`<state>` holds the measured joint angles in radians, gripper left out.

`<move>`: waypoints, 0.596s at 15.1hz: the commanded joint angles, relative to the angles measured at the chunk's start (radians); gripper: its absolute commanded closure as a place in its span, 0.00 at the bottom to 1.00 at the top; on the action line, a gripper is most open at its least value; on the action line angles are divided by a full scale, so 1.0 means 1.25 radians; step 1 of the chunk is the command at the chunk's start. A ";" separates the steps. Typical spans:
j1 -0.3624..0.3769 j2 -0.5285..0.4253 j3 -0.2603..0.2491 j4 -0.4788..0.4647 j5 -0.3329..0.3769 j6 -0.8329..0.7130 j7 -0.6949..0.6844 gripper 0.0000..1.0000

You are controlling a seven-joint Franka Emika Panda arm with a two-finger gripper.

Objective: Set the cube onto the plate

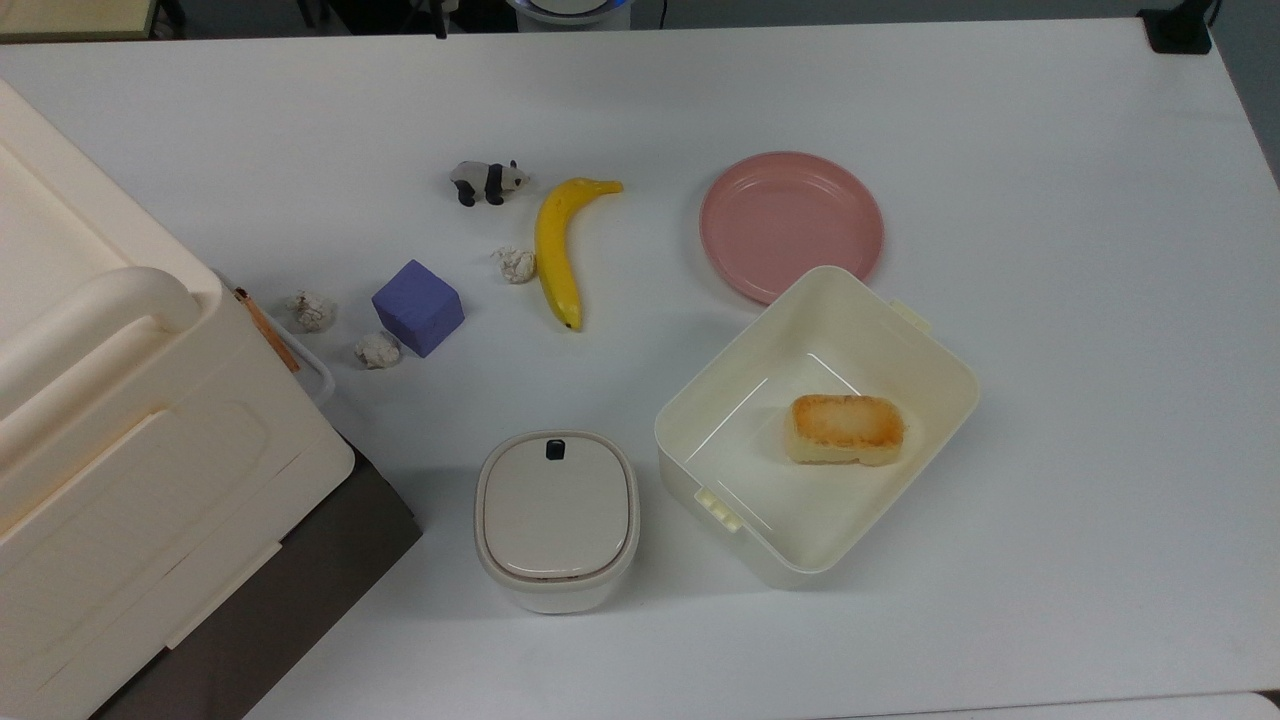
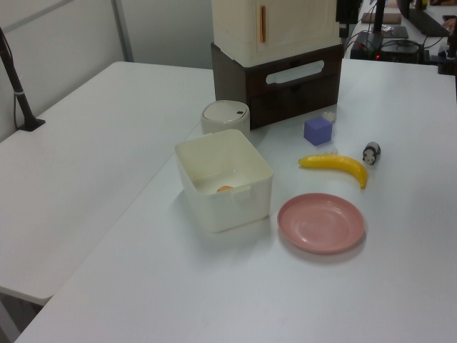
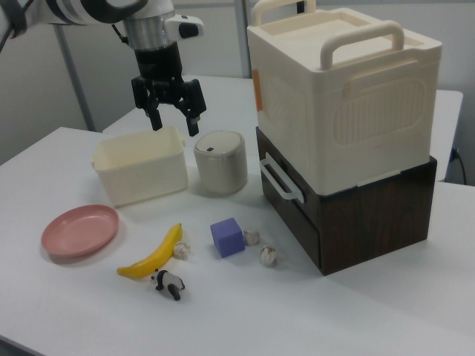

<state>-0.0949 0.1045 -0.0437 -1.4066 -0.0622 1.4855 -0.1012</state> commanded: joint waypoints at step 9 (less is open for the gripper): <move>0.002 -0.023 -0.001 -0.043 -0.002 0.014 -0.015 0.00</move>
<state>-0.0955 0.1044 -0.0437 -1.4233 -0.0622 1.4855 -0.1091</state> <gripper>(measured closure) 0.000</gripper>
